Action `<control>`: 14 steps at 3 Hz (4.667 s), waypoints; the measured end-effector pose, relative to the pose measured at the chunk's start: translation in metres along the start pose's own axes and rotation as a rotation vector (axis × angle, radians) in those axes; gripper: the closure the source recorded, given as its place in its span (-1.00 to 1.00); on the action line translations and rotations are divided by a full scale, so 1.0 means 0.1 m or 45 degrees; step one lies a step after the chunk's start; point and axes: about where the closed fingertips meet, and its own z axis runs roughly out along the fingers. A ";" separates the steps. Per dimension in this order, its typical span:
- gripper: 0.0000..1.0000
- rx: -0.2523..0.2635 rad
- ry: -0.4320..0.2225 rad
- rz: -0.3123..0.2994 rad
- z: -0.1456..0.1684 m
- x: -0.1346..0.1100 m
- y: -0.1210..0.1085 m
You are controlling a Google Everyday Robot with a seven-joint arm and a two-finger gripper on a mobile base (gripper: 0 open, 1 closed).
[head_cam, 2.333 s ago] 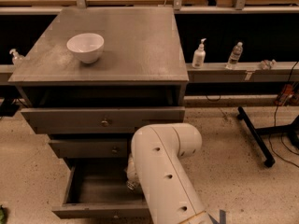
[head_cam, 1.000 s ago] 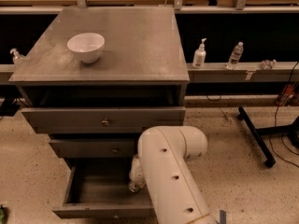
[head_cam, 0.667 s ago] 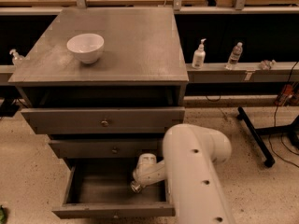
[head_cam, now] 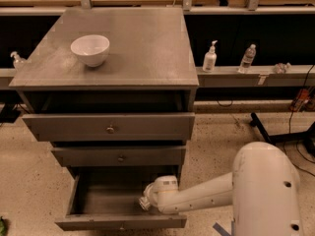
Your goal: Pick 7up can from bottom drawer and place on counter
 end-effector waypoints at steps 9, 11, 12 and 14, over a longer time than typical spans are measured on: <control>1.00 0.953 -0.309 -0.560 -3.06 -0.14 -0.74; 1.00 1.105 -0.291 -0.731 -3.94 0.03 -1.21; 1.00 1.100 -0.268 -0.765 -4.32 0.25 -1.48; 1.00 1.086 -0.241 -0.803 -5.07 0.69 -2.08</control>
Offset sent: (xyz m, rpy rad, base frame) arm -0.0713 0.0239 0.1509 0.3512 -0.4118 0.4015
